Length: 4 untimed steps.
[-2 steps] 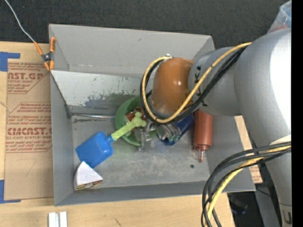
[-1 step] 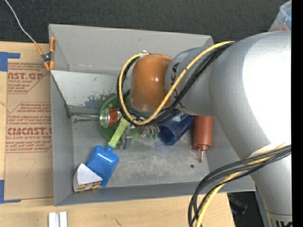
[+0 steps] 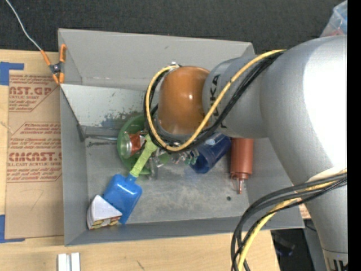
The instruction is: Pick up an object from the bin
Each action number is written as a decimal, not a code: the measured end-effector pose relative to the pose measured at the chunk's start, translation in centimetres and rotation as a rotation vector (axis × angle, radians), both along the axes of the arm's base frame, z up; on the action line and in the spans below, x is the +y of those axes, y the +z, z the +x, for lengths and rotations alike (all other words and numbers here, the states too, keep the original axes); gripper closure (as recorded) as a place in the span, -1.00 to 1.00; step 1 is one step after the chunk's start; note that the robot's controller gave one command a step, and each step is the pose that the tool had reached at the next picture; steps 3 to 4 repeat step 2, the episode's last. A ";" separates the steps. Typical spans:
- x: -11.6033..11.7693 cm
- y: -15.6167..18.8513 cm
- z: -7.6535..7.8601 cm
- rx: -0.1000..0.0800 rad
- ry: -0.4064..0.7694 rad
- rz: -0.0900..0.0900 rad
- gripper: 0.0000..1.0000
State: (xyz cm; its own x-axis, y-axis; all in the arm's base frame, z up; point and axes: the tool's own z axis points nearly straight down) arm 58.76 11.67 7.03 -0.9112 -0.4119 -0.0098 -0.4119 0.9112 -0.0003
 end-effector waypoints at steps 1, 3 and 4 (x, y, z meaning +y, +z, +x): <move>0.0 0.0 0.0 0.000 0.000 0.000 1.00; 0.0 0.0 0.0 0.000 0.000 0.001 1.00; 0.0 0.0 0.0 0.000 0.000 0.001 1.00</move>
Offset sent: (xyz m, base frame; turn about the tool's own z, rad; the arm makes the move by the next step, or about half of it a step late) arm 0.0000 0.0000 0.0000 0.0000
